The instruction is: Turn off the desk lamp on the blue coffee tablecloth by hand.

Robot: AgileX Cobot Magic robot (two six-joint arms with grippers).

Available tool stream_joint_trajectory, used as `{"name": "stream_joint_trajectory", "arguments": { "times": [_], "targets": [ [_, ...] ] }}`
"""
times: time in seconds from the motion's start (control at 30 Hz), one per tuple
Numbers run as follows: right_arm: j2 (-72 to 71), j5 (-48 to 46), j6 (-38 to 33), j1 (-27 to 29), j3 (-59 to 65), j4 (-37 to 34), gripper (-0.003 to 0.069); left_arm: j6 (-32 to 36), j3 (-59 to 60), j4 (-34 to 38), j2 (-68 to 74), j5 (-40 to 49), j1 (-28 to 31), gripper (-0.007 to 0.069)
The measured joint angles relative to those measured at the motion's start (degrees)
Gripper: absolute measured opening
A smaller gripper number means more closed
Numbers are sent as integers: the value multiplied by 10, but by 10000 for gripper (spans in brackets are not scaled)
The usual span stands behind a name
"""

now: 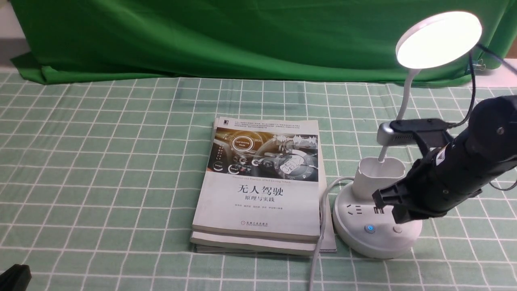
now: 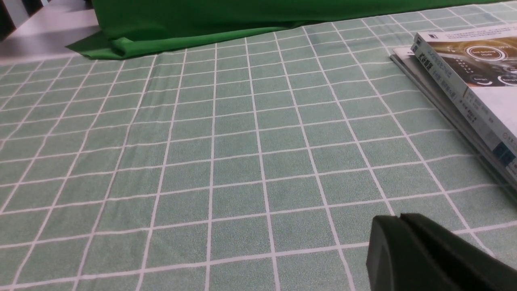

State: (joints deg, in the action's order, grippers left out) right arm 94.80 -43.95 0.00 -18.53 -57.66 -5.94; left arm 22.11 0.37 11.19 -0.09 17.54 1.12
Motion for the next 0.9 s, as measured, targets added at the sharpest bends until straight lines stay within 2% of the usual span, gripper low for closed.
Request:
{"name": "stream_joint_trajectory", "arguments": {
  "times": [0.33,0.9],
  "targets": [
    [31,-1,0,0,0,3,31,0,0,0,0,0,0,0],
    [-6,0,0,0,1,4,31,0,0,0,0,0,0,0]
  ]
}}
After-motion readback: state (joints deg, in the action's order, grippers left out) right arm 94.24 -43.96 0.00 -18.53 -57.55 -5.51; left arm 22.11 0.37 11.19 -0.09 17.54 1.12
